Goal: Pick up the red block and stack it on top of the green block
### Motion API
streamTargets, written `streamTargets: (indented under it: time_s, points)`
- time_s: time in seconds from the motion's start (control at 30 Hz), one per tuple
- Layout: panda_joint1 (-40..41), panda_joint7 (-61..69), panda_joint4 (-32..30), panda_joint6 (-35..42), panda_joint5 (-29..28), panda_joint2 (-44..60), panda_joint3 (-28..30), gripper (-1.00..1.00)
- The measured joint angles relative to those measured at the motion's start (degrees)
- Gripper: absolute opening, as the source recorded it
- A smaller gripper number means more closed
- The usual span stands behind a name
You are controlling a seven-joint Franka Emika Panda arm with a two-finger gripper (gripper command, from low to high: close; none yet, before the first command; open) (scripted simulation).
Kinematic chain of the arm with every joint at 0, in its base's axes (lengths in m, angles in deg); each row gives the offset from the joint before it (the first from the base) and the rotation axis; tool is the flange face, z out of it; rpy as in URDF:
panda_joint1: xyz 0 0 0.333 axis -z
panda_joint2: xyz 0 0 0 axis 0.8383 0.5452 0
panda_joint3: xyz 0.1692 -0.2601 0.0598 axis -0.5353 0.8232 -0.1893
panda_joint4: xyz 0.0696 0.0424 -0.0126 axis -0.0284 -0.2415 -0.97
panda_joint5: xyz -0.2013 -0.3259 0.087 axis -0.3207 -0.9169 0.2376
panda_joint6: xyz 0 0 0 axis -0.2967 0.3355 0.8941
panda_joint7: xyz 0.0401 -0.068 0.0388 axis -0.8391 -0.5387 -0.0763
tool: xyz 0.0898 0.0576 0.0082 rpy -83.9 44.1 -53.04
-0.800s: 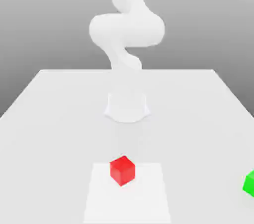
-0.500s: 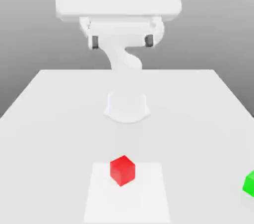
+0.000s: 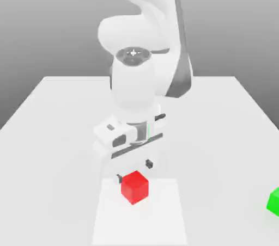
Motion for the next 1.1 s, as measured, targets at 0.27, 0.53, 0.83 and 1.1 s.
streamTargets:
  time_s: [0.27,0.53,0.83,1.1]
  points:
    - [3.59,2.89,0.70,-4.91,4.12,5.95,-4.62,-1.00]
    - [2.11,-1.03,-0.10,0.51,-1.45,-0.58,-1.73,-1.00]
    - [-3.81,-11.49,5.26,10.98,-7.82,-5.69,-4.93,-1.00]
    - [-17.74,-25.73,21.70,19.30,-8.26,2.51,-13.13,-1.00]
